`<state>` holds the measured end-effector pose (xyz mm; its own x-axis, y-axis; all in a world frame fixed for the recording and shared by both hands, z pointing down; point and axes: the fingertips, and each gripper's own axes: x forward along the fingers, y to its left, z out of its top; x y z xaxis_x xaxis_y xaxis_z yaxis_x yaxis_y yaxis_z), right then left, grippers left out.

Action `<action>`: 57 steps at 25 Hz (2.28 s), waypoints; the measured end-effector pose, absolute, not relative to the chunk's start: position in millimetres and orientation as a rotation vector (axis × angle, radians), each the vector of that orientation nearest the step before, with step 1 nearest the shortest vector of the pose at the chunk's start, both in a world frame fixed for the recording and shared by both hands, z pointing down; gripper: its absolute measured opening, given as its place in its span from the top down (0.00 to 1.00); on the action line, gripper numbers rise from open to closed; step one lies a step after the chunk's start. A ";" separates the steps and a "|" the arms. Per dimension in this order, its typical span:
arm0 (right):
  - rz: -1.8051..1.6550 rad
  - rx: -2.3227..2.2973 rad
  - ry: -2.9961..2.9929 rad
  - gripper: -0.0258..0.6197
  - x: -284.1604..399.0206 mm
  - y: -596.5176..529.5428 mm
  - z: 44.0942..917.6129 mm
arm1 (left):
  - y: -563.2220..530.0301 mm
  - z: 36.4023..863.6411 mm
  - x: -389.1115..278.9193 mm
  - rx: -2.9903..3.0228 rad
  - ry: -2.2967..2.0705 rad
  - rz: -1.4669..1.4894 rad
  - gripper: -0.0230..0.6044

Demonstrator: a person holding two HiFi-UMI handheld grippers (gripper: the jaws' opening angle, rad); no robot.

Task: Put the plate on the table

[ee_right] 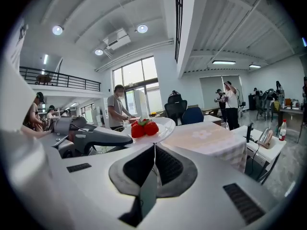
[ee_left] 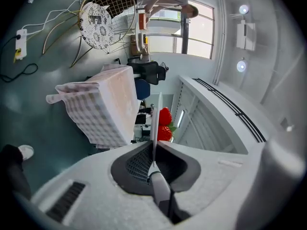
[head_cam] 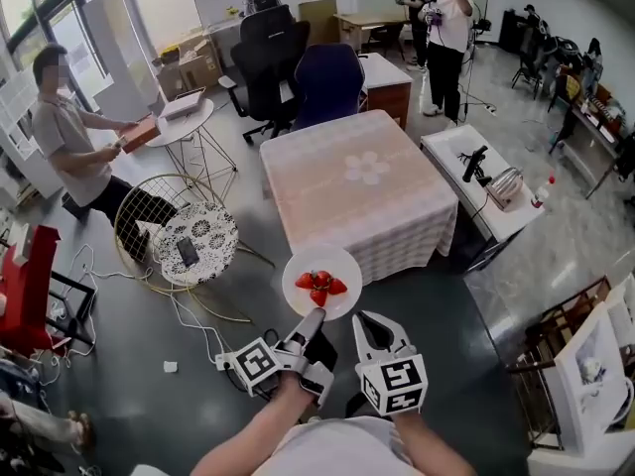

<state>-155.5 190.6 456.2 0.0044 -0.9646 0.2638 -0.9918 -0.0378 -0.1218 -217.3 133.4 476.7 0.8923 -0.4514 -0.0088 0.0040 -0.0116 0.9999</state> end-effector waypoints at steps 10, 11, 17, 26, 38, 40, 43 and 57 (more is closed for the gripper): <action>0.435 2.115 -2.187 0.95 -67.7 170.3 455.5 | 121.0 474.4 -140.5 1.535 -0.414 -0.396 0.93; 0.436 2.114 -2.197 0.95 -60.3 168.9 455.7 | 119.7 474.2 -135.5 1.536 -0.420 -0.403 0.93; 0.456 2.113 -2.230 0.95 -22.6 161.7 458.9 | 116.0 476.4 -109.0 1.545 -0.454 -0.398 0.93; 0.464 2.066 -2.279 0.95 -9.6 142.6 471.5 | 93.9 488.2 -88.0 1.534 -0.469 -0.390 0.93; 0.417 2.011 -2.219 0.96 7.2 62.9 475.2 | 8.1 498.4 -53.6 1.520 -0.392 -0.369 0.93; 0.410 2.000 -2.211 0.96 4.9 44.3 474.8 | -11.5 499.7 -55.5 1.511 -0.390 -0.369 0.93; 0.412 1.964 -2.230 0.96 -0.3 12.9 471.5 | -44.1 499.6 -58.0 1.508 -0.384 -0.372 0.93; 0.449 1.810 -2.233 0.96 -37.4 -109.0 464.5 | -165.2 497.9 -80.6 1.496 -0.351 -0.374 0.93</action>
<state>-37.4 -109.0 464.5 -0.2096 -0.9066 0.3661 -0.9777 0.1894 -0.0907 -80.6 -165.2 497.9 0.8939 -0.4483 -0.0043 0.0243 0.0388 0.9989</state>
